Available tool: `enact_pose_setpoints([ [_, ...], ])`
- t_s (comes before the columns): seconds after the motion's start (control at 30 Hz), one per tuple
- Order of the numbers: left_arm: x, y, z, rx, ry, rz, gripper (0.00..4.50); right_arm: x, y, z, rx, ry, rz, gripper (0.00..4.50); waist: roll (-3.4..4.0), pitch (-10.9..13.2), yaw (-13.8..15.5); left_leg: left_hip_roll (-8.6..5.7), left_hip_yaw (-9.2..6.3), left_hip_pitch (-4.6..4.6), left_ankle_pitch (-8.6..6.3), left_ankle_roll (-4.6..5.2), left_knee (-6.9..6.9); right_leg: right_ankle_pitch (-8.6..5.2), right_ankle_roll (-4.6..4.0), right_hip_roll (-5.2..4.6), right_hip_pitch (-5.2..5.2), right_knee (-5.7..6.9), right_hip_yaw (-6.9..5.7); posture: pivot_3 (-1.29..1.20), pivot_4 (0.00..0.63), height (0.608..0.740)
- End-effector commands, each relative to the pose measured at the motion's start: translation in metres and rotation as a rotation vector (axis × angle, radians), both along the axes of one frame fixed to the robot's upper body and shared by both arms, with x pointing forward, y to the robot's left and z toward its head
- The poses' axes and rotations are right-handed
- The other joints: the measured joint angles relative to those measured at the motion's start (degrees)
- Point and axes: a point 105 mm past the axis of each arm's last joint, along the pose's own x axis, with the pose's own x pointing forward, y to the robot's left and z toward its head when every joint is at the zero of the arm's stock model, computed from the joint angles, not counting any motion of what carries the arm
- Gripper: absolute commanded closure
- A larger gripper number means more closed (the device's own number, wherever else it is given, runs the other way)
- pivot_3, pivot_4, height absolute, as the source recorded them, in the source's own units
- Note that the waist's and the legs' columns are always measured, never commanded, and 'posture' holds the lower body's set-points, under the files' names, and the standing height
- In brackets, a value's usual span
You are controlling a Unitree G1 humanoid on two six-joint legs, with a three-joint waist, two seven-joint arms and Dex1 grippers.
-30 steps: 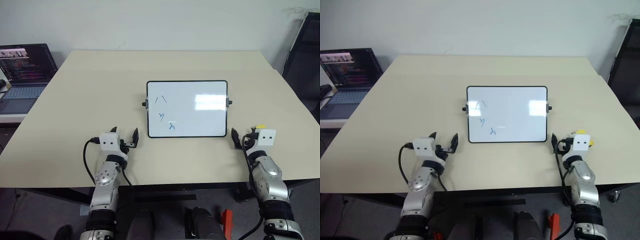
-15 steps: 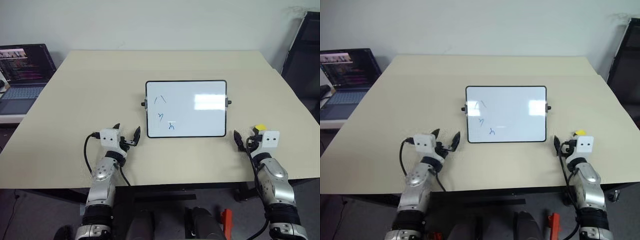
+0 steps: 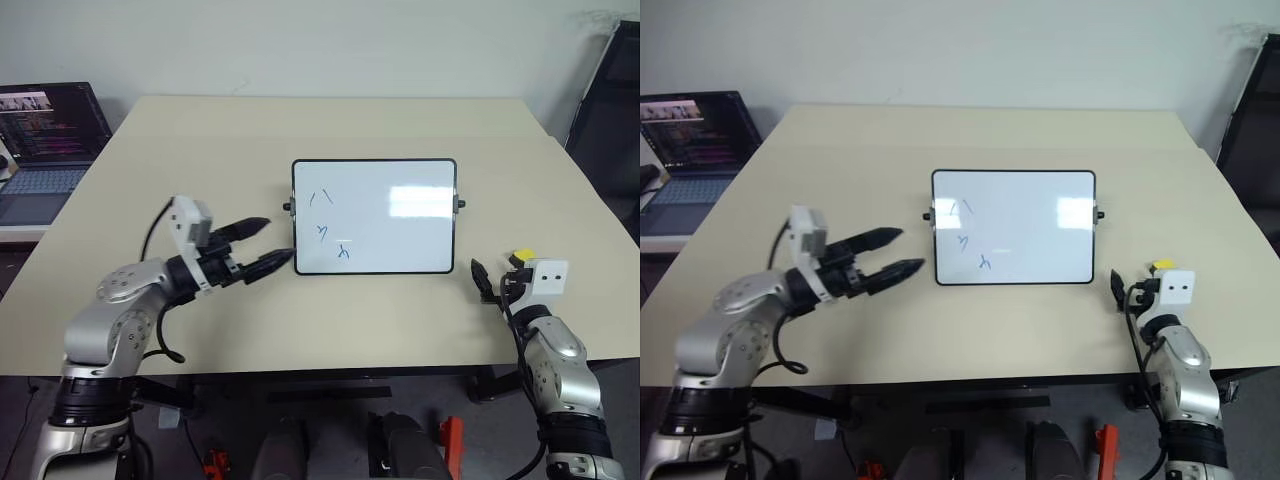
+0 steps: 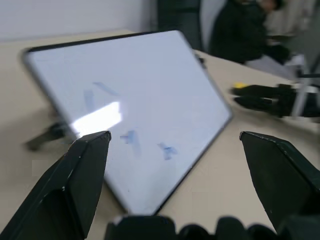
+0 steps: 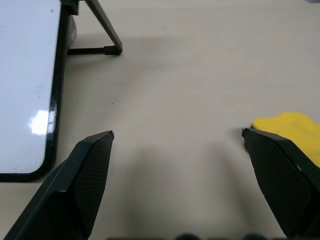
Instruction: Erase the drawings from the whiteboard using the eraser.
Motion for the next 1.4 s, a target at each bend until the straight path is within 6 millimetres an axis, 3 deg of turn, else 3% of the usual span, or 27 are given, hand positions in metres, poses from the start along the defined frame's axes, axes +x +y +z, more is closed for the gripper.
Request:
enact_pose_setpoints([
  [0.03, -0.008, -0.031, 0.018, -0.044, -0.036, -0.132, 0.00, -0.002, -0.002, 0.019, -0.017, -0.059, -0.006, 0.03, 0.00, 0.00, -0.04, 0.01, -0.01, -0.01, 0.00, 0.00, 0.00, 0.01, 0.01, 0.03, -0.01, 0.01, -0.01, 0.00, 0.150, 0.740],
  [0.3, -0.020, -0.085, 0.010, -0.013, -0.026, -0.349, 0.00, -0.006, -0.017, 0.040, -0.075, -0.045, 0.042, 0.03, 0.01, 0.00, -0.18, 0.01, 0.02, -0.02, 0.00, 0.00, 0.03, 0.15, 0.25, 0.06, -0.02, 0.00, 0.04, 0.00, 0.150, 0.740],
  [0.57, -0.018, -0.120, 0.003, -0.026, -0.044, -0.413, 0.00, 0.008, -0.061, 0.074, -0.135, 0.096, 0.144, 0.03, 0.01, 0.01, -0.21, -0.04, 0.07, -0.05, 0.00, 0.01, 0.22, 0.13, 0.21, 0.06, 0.03, -0.02, 0.11, 0.00, 0.150, 0.740],
  [0.73, -0.018, -0.124, 0.004, -0.034, -0.050, -0.428, 0.00, 0.024, -0.085, 0.080, -0.096, 0.166, 0.159, 0.03, 0.00, 0.01, -0.26, -0.04, 0.04, -0.05, 0.01, 0.01, 0.18, 0.23, 0.36, 0.09, 0.01, 0.00, 0.10, 0.00, 0.150, 0.740],
  [0.83, -0.019, -0.124, 0.002, -0.030, -0.054, -0.423, 0.00, 0.029, -0.094, 0.073, -0.099, 0.256, 0.200, 0.03, 0.01, 0.02, -0.30, -0.04, 0.07, -0.06, 0.00, 0.02, 0.19, 0.26, 0.42, 0.09, 0.00, -0.02, 0.12, 0.00, 0.150, 0.740],
  [1.1, -0.021, -0.118, -0.001, -0.038, -0.049, -0.376, 0.00, 0.029, -0.094, 0.051, -0.131, 0.396, 0.309, 0.03, 0.01, 0.02, -0.22, -0.04, 0.07, -0.06, 0.00, 0.02, 0.21, 0.29, 0.48, 0.09, 0.00, -0.01, 0.13, 0.00, 0.150, 0.740],
  [1.4, -0.022, -0.113, -0.004, -0.036, -0.044, -0.336, 0.00, 0.031, -0.096, 0.040, -0.153, 0.438, 0.294, 0.03, 0.02, 0.02, -0.23, -0.05, 0.07, -0.04, 0.00, 0.02, 0.26, 0.31, 0.51, 0.09, 0.02, 0.03, 0.13, 0.00, 0.150, 0.740],
])
